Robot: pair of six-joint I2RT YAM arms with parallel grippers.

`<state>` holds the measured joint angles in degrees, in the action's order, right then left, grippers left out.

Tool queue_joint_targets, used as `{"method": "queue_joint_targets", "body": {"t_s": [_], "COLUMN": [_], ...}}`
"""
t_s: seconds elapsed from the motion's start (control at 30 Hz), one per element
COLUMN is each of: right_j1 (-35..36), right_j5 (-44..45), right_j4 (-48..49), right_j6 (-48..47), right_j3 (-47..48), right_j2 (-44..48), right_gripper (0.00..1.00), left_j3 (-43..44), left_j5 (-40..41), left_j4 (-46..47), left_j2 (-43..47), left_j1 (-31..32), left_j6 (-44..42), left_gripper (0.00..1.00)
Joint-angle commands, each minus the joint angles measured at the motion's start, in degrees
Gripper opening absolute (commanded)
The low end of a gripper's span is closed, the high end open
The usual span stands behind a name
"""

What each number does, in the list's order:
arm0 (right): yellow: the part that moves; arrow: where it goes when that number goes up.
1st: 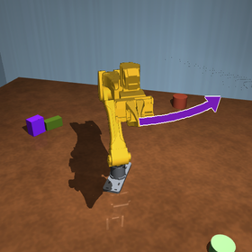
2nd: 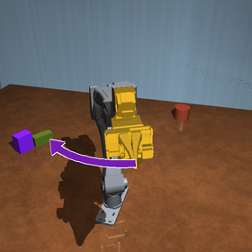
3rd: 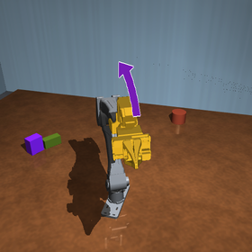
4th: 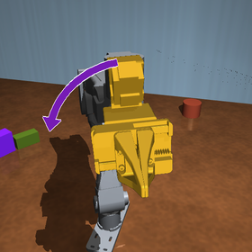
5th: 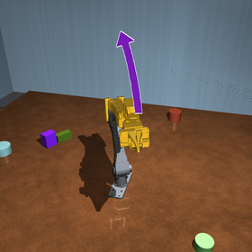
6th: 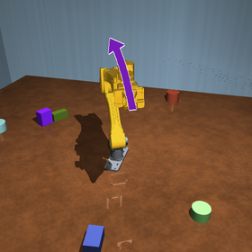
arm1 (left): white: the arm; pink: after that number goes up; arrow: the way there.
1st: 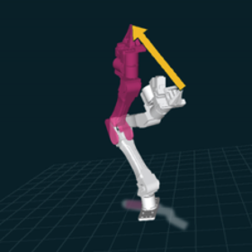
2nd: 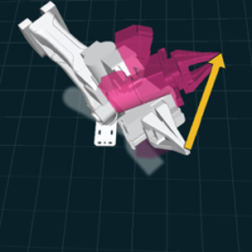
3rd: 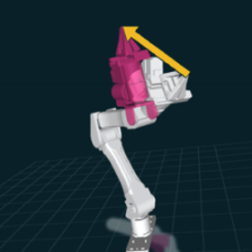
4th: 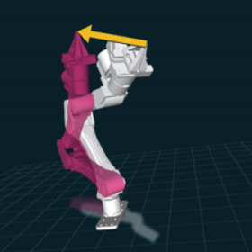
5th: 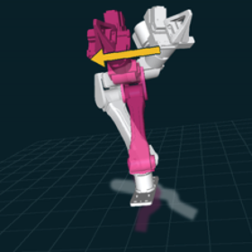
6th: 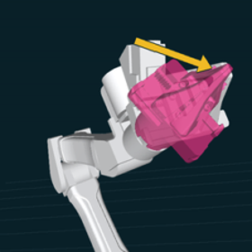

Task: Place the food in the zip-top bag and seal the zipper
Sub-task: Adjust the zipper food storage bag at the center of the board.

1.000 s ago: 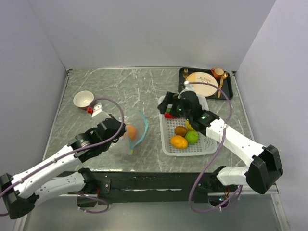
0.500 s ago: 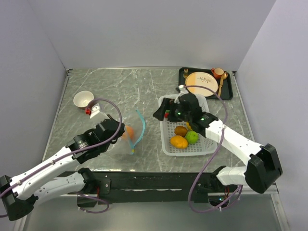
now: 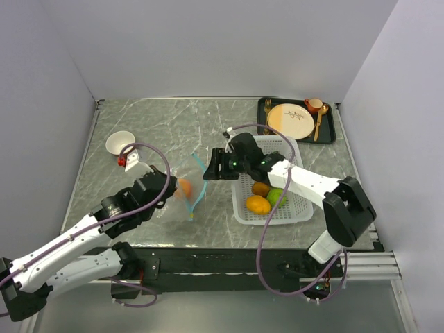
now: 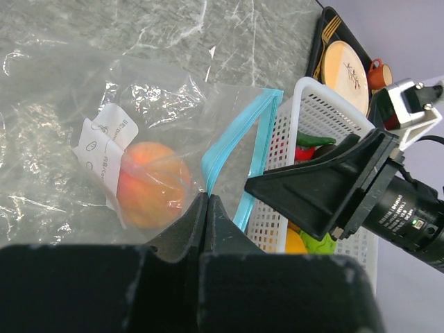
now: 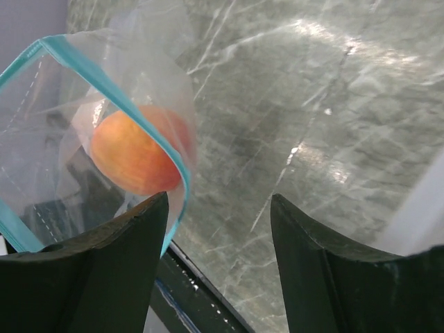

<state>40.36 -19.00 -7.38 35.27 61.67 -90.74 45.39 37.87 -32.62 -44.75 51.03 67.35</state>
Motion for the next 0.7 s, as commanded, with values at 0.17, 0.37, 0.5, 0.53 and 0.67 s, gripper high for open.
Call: {"method": "queue_joint_targets", "body": {"t_s": [0.17, 0.37, 0.5, 0.53, 0.67], "right_j1": [1.74, 2.09, 4.89, 5.08, 5.52], "right_j5": [-3.93, -4.46, -6.84, -7.1, -4.21], "right_j4": [2.9, 0.87, 4.28, 5.43, 5.9], "right_j6": [0.42, -0.98, -4.94, -5.64, -5.47], "right_j3": [4.33, 6.27, 5.84, 5.4, 4.25], "right_j2": [-3.21, -0.43, 9.51, 12.31, 12.43], "right_gripper": [0.5, 0.0, 0.0, 0.0, 0.02], "left_j3": [0.49, 3.11, 7.69, 8.57, 10.6], "left_j5": [2.12, 2.56, 5.1, 6.07, 7.75], "left_j4": [-0.07, -1.82, -11.47, -13.07, -17.13], "left_j2": [0.54, 0.1, 0.8, 1.59, 5.02], "left_j1": [-0.05, -0.05, -0.14, -0.05, -0.05], "left_j6": [0.76, -0.47, -0.12, 1.45, 3.84], "left_gripper": [0.01, 0.01, 0.01, 0.01, 0.01]}}
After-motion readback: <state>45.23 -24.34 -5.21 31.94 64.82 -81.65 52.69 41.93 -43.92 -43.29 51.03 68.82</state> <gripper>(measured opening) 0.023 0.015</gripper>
